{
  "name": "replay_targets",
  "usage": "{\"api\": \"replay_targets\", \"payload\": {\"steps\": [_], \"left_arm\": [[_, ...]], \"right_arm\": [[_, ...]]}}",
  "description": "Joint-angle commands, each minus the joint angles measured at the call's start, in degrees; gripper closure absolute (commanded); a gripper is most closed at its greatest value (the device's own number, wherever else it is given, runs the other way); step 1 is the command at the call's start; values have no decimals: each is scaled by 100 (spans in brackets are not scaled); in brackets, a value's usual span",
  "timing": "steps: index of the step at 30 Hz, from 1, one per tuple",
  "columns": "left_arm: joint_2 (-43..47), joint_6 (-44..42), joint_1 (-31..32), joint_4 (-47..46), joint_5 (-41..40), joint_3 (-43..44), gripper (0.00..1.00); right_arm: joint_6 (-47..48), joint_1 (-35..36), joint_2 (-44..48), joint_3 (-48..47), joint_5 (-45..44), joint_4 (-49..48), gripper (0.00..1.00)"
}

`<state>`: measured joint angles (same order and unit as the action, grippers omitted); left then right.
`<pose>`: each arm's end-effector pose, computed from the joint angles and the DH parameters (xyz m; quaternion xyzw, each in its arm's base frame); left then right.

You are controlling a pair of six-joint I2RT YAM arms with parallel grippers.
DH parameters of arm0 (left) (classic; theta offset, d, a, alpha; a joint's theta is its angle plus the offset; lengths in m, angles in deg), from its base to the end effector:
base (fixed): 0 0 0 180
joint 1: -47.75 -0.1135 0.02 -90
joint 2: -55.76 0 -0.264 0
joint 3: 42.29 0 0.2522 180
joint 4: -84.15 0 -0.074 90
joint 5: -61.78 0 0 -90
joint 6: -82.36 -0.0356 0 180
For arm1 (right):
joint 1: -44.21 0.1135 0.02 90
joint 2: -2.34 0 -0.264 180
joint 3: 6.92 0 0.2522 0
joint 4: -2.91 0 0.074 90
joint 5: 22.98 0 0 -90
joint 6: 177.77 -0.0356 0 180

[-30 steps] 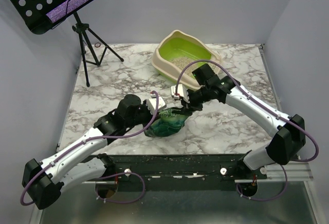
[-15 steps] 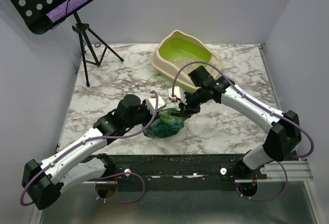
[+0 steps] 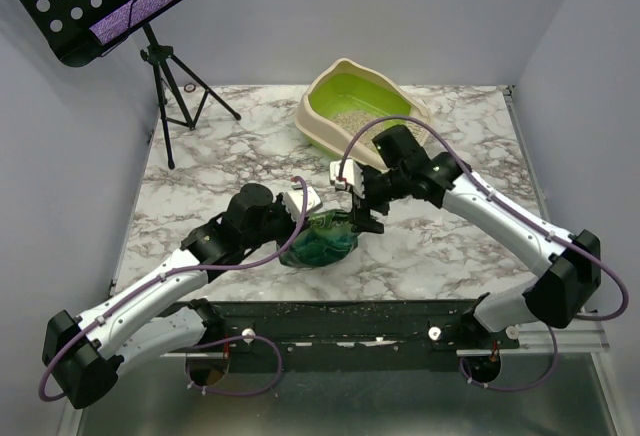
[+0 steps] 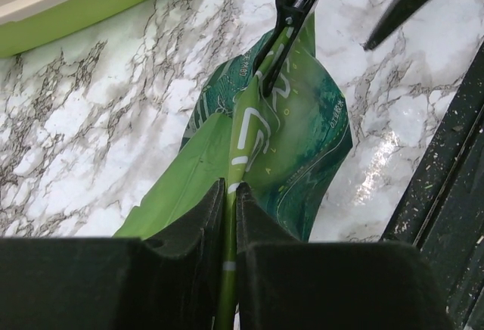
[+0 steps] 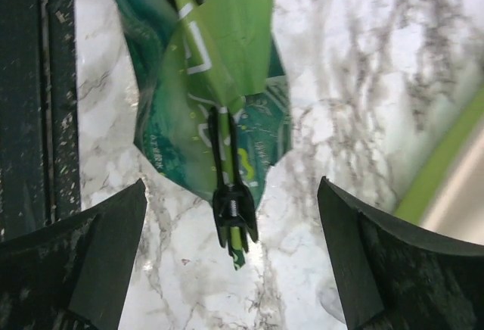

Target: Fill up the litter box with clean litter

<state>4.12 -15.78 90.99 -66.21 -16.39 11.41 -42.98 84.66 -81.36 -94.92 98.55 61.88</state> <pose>0.1441 -0.1455 0.2792 0.4169 0.7435 -0.2395 0.4648 0.2184 0.2107 0.3097 -0.6816 0.6190 0.2476 0.3016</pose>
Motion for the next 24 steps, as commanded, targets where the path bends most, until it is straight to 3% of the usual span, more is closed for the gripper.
{"api": "replay_targets", "payload": {"steps": [1, 4, 11, 16, 20, 23, 24], "left_arm": [[49, -38, -18, -103, -462, 31, 82], [-30, 58, -18, -146, -918, 110, 82], [-66, 287, -53, -129, -2053, 339, 78], [180, 287, -79, -287, -2247, 435, 65], [294, 392, -88, -50, -2168, 769, 53], [566, 568, -79, -146, -2089, 840, 31], [645, 594, -88, -173, -2037, 848, 20]], "right_arm": [[-743, 25, 600, 41, -883, -960, 0], [-1594, 16, 864, -3, -1789, -1584, 0], [-3493, 16, 1250, -153, -3547, -1884, 0], [-4197, 16, 1689, 153, -3987, -2005, 0], [-4944, 16, 1927, 436, -4268, -2218, 0], [-5366, 7, 1980, 471, -4777, -2157, 0], [-5506, 16, 2007, 498, -4996, -2157, 0]]}}
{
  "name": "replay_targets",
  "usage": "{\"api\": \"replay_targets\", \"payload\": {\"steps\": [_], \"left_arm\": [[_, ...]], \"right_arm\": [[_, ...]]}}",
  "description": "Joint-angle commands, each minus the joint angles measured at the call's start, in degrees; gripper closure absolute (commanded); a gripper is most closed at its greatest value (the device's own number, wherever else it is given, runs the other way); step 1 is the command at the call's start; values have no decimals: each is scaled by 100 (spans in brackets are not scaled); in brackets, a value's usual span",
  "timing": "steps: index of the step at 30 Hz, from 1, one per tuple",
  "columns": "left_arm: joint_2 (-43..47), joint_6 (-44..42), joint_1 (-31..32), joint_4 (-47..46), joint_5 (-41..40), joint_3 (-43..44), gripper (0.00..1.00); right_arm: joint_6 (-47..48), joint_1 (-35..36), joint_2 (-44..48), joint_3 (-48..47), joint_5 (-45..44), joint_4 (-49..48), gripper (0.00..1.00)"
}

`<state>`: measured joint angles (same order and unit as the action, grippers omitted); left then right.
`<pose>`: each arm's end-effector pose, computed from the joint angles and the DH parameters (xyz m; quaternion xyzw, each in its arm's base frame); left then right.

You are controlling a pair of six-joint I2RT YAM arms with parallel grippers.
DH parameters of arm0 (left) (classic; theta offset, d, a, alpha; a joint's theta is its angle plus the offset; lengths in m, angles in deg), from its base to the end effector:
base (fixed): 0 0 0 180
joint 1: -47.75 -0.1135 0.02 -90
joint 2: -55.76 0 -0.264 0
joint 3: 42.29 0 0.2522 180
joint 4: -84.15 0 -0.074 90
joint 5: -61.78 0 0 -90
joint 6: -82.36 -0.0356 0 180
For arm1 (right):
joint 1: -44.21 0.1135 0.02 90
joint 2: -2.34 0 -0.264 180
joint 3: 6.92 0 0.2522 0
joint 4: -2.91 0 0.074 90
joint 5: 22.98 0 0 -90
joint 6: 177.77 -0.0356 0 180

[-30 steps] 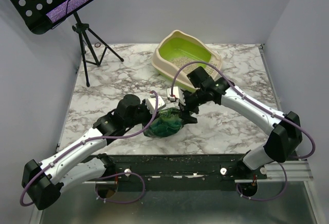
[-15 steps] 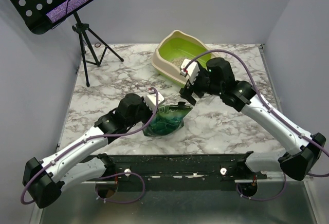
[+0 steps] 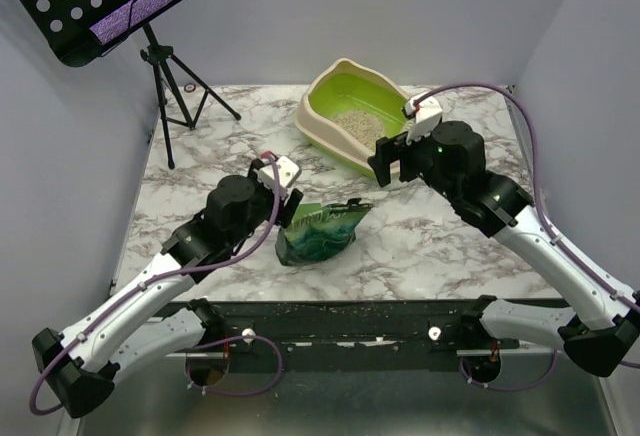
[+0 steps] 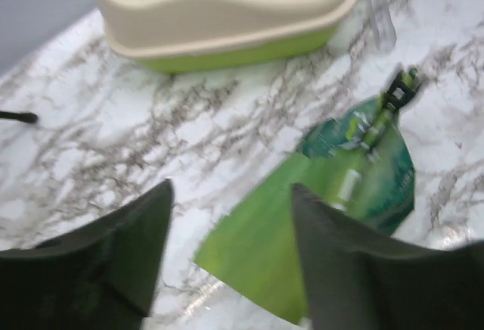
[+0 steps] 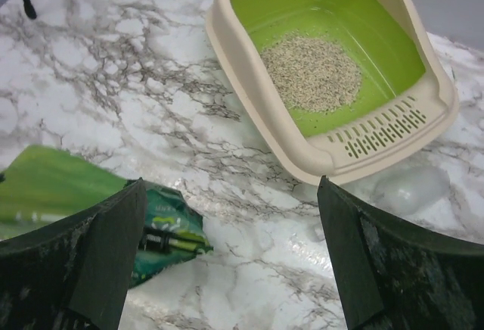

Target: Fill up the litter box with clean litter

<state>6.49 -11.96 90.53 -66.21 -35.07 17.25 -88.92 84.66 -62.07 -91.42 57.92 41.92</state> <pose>0.1490 -0.1321 0.3223 0.2938 0.7605 -0.1440 0.5609 0.1909 0.1554 0.4028 -0.2293 0.7794 0.1454 0.5646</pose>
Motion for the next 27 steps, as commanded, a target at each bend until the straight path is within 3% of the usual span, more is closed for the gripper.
{"api": "replay_targets", "payload": {"steps": [1, 7, 11, 16, 19, 25, 27], "left_arm": [[480, 273, -33, -199, -159, 291, 1], [358, 387, -42, 212, -474, 922, 1], [59, 213, -42, 531, -921, 1407, 1], [111, 194, -42, 75, -1336, 1303, 1], [304, 256, -42, -330, -1599, 1013, 1], [252, 212, -42, -261, -1661, 959, 1], [234, 230, -42, -252, -1670, 942, 1]], "right_arm": [[-1044, 16, 103, 174, -1075, -153, 0], [-1800, 16, 208, 183, -1831, 85, 0], [-1687, 16, 410, 271, -1848, 24, 0], [-1433, 16, 902, 930, -1903, -758, 0], [-1432, 16, 947, 887, -1823, -742, 0], [-1300, 16, 1192, 1036, -1366, -890, 0], [-1475, 16, 1150, 931, -1637, -804, 0]]}}
